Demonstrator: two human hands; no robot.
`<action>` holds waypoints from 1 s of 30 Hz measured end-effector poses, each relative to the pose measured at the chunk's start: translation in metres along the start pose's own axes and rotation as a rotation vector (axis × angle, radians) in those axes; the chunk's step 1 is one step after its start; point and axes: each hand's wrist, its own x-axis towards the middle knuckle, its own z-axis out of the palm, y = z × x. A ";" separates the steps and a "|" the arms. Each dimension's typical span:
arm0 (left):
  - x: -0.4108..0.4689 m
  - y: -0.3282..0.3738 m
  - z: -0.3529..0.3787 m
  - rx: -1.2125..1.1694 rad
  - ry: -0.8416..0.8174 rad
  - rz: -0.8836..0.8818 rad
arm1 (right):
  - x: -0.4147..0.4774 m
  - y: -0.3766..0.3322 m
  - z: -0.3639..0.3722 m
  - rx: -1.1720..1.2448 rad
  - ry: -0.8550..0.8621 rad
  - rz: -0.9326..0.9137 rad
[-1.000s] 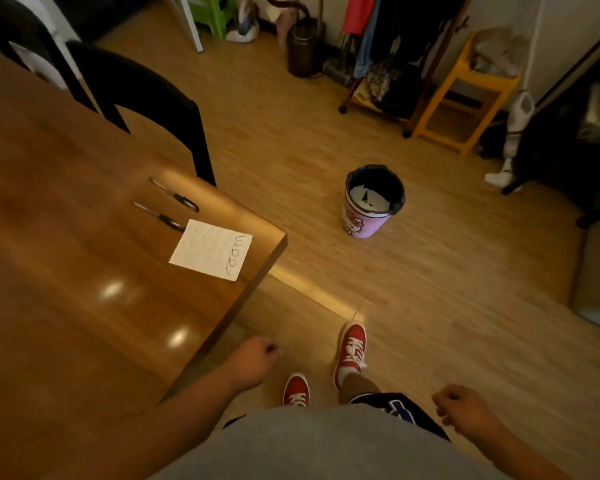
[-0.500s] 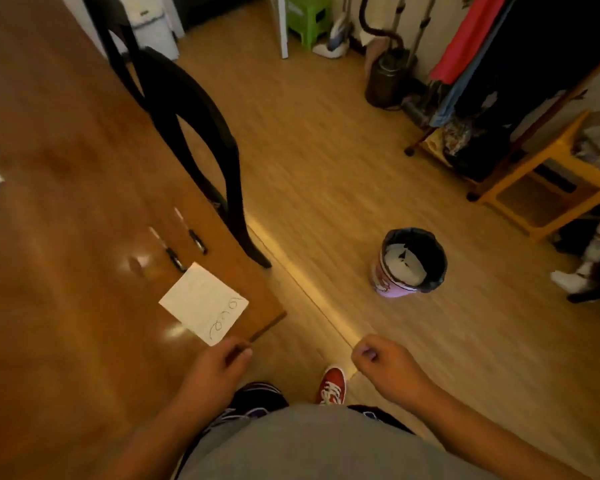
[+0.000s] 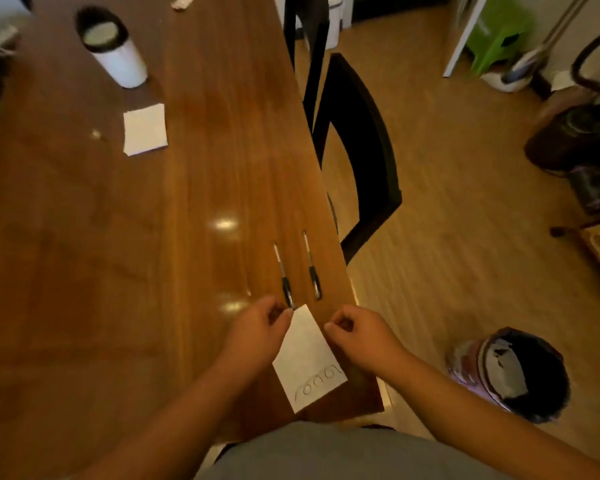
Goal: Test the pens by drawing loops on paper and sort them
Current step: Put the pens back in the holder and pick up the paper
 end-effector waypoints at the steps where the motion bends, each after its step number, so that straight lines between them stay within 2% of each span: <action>1: 0.017 0.000 -0.004 0.039 0.030 -0.016 | 0.017 -0.008 0.001 -0.016 0.032 0.010; 8: 0.105 0.001 -0.012 0.302 0.021 -0.106 | 0.107 -0.043 0.009 -0.321 0.235 0.059; 11: 0.117 -0.001 -0.008 0.364 0.005 -0.117 | 0.119 -0.048 0.016 -0.400 0.246 0.064; 16: 0.121 -0.004 -0.002 0.566 -0.009 -0.019 | 0.127 -0.045 0.022 -0.500 0.270 0.089; 20: 0.123 -0.003 -0.005 0.543 -0.026 -0.004 | 0.130 -0.046 0.017 -0.485 0.214 0.096; 24: 0.112 -0.007 -0.009 0.380 -0.026 0.025 | 0.123 -0.046 0.006 -0.282 0.147 0.139; 30: 0.073 -0.018 -0.011 -0.436 -0.135 -0.263 | 0.075 -0.035 -0.002 0.195 0.062 0.138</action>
